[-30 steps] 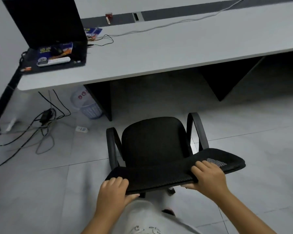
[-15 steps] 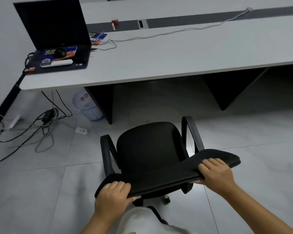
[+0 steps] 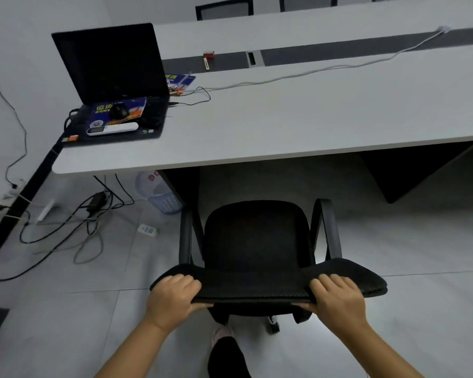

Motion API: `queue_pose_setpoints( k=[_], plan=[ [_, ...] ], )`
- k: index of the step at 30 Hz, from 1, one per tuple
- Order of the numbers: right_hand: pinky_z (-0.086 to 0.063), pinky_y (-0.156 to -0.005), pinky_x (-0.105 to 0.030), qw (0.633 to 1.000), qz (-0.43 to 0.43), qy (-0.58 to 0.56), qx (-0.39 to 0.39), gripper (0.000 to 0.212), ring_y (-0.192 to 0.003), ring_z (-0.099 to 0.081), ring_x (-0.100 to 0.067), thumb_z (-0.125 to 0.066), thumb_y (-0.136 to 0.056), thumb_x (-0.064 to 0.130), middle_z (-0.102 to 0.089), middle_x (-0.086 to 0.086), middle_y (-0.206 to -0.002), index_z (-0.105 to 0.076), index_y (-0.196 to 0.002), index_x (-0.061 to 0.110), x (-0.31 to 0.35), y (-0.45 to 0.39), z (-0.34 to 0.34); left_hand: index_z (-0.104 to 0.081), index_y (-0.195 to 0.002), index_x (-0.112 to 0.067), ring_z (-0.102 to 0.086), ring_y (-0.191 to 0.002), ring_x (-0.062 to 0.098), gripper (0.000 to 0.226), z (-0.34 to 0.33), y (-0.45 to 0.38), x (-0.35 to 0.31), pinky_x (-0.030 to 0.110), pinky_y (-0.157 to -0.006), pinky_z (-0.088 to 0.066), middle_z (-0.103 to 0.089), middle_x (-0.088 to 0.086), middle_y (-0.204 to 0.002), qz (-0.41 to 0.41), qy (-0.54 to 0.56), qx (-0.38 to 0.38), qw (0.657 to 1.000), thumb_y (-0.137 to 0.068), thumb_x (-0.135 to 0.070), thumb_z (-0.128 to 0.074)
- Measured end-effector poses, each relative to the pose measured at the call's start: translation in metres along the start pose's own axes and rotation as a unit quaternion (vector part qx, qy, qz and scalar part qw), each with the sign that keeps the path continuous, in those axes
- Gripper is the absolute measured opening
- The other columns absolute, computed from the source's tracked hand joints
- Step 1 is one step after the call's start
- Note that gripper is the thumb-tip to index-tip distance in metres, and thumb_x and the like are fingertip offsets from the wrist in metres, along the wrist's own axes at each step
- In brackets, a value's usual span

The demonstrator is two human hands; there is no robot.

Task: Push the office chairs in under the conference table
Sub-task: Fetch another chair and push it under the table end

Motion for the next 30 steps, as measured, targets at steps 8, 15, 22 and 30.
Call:
queue_pose_setpoints(
  k=[8,15,22,30],
  plan=[
    [-0.029,-0.054,-0.023,0.999,-0.002,0.026,0.032,0.07,-0.041,-0.049,-0.018,-0.021,-0.09,0.06,-0.049,0.001,-0.045,-0.054,-0.048,0.016,0.005,-0.072,-0.043,-0.057,-0.048,-0.017,-0.047,-0.037,0.01,0.073,-0.028,-0.044,0.07,0.026,-0.056,-0.028,-0.049,-0.006,-0.043,-0.021,0.02,-0.004,1.0,-0.091,-0.061,-0.018],
    [-0.024,-0.055,-0.026,0.998,-0.03,0.049,0.039,0.071,-0.039,-0.049,-0.02,-0.021,-0.091,0.059,-0.049,-0.001,-0.044,-0.053,-0.047,0.014,0.025,-0.124,-0.073,-0.056,-0.046,-0.015,-0.046,-0.036,0.013,0.073,-0.045,-0.093,0.137,0.027,-0.054,-0.027,-0.048,-0.003,-0.041,-0.064,0.03,-0.031,0.997,-0.093,-0.056,-0.018],
    [-0.041,-0.045,-0.019,0.995,-0.024,0.048,0.082,0.073,-0.042,-0.051,-0.017,-0.017,-0.09,0.061,-0.053,0.002,-0.047,-0.058,-0.05,0.016,0.019,-0.168,-0.102,-0.055,-0.046,-0.015,-0.045,-0.036,0.013,0.07,-0.064,-0.111,0.169,0.028,-0.054,-0.026,-0.045,-0.004,-0.04,-0.069,0.042,-0.035,0.996,-0.092,-0.057,-0.022],
    [-0.027,-0.054,-0.022,0.996,-0.04,0.057,0.054,0.073,-0.042,-0.048,-0.018,-0.015,-0.091,0.06,-0.051,0.001,-0.047,-0.056,-0.051,0.015,0.022,-0.234,-0.142,-0.052,-0.049,-0.016,-0.047,-0.039,0.014,0.068,-0.087,-0.167,0.23,0.023,-0.043,-0.032,-0.047,-0.003,-0.043,-0.05,0.016,0.014,0.999,-0.089,-0.061,-0.019]
  ],
)
Point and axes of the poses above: each hand's wrist, its own y-axis away from the middle knuckle, its own z-axis out of the back of the hand, x = y × z, the point moved 3 cm from there along -y, towards the middle knuckle
